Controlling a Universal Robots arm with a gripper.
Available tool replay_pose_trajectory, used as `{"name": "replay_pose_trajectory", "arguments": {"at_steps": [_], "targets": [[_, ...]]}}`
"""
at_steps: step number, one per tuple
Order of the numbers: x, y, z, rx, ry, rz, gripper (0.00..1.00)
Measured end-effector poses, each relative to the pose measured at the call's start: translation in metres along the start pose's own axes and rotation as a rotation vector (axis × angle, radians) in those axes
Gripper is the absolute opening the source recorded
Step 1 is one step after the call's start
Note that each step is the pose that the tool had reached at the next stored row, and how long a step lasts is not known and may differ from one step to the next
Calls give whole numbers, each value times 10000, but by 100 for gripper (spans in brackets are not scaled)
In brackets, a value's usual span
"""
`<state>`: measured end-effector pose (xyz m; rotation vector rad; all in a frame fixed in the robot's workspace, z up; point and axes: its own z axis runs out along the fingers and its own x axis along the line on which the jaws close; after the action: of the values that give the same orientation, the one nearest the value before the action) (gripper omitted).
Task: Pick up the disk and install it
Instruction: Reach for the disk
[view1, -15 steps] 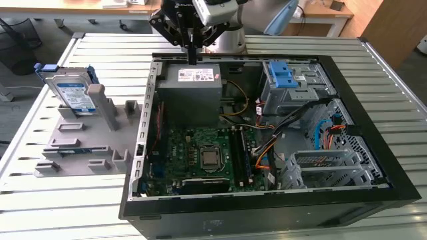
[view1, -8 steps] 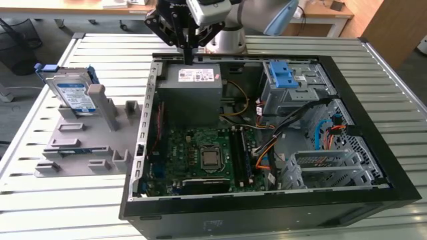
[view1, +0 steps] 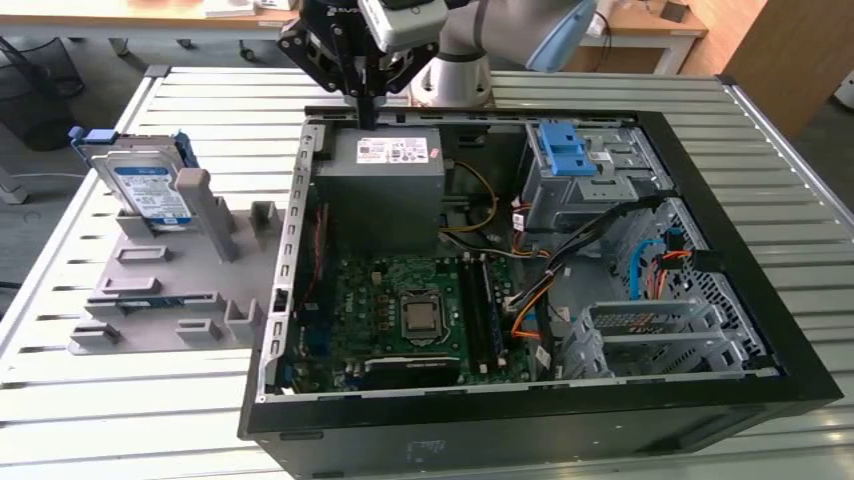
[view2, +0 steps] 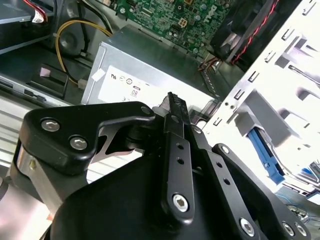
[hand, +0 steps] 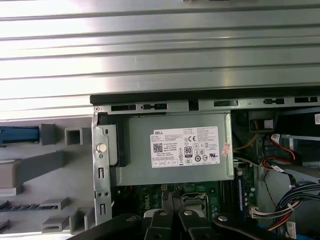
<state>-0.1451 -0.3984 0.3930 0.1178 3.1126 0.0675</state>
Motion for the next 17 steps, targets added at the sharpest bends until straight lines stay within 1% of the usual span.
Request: {"name": "replay_pose_trajectory", "arguments": {"at_steps": [5, 17], "targets": [[75, -4, 0, -1, -1, 2, 11], [228, -9, 1, -1, -1, 2, 11]]}}
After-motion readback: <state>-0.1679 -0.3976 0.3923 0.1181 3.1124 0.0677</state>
